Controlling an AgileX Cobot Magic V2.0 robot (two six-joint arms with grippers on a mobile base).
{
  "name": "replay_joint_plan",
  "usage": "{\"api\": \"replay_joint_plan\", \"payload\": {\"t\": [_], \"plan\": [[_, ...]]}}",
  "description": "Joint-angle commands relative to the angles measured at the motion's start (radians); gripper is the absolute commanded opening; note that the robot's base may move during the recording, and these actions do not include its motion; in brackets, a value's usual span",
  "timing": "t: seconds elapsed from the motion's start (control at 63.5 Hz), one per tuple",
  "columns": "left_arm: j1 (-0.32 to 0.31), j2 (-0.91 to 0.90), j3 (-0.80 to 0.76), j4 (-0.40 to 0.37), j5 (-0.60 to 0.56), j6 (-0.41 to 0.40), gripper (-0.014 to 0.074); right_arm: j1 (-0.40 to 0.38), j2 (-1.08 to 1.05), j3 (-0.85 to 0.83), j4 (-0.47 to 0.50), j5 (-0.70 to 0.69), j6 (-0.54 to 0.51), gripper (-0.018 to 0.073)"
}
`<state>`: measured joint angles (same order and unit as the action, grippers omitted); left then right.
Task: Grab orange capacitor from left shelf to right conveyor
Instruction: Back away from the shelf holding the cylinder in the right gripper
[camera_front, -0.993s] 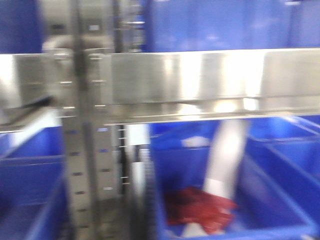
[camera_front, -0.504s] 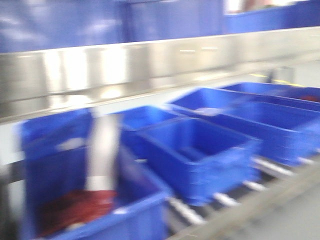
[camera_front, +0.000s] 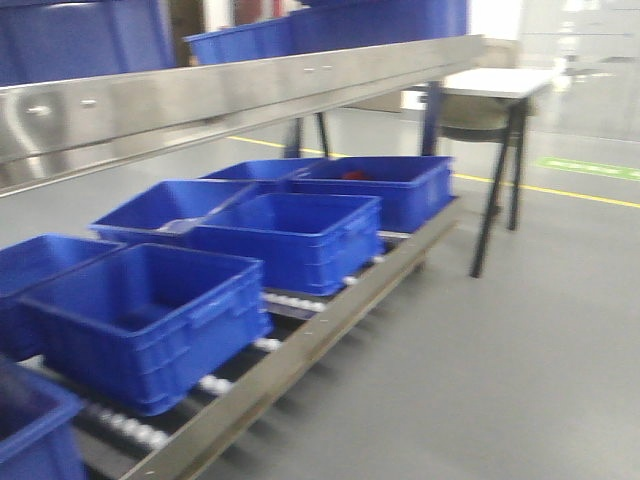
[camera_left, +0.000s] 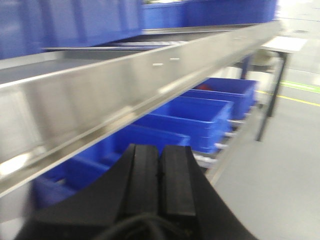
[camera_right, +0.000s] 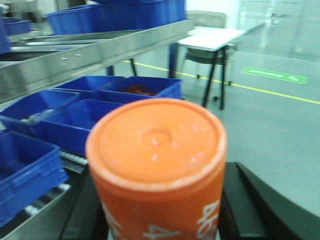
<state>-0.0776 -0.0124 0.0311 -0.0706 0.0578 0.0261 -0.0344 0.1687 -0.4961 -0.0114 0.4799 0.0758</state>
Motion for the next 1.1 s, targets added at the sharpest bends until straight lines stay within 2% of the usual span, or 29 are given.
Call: {"api": "replay_joint_plan", "payload": {"t": [0.0, 1.087], "plan": [[0.003, -0.011, -0.004, -0.003, -0.088, -0.002, -0.0127, -0.005, 0.013, -0.027, -0.011, -0.089, -0.003, 0.0206], [0.003, -0.011, -0.004, -0.003, -0.088, -0.002, -0.0127, -0.005, 0.013, -0.027, -0.011, -0.089, -0.003, 0.0206]]}}
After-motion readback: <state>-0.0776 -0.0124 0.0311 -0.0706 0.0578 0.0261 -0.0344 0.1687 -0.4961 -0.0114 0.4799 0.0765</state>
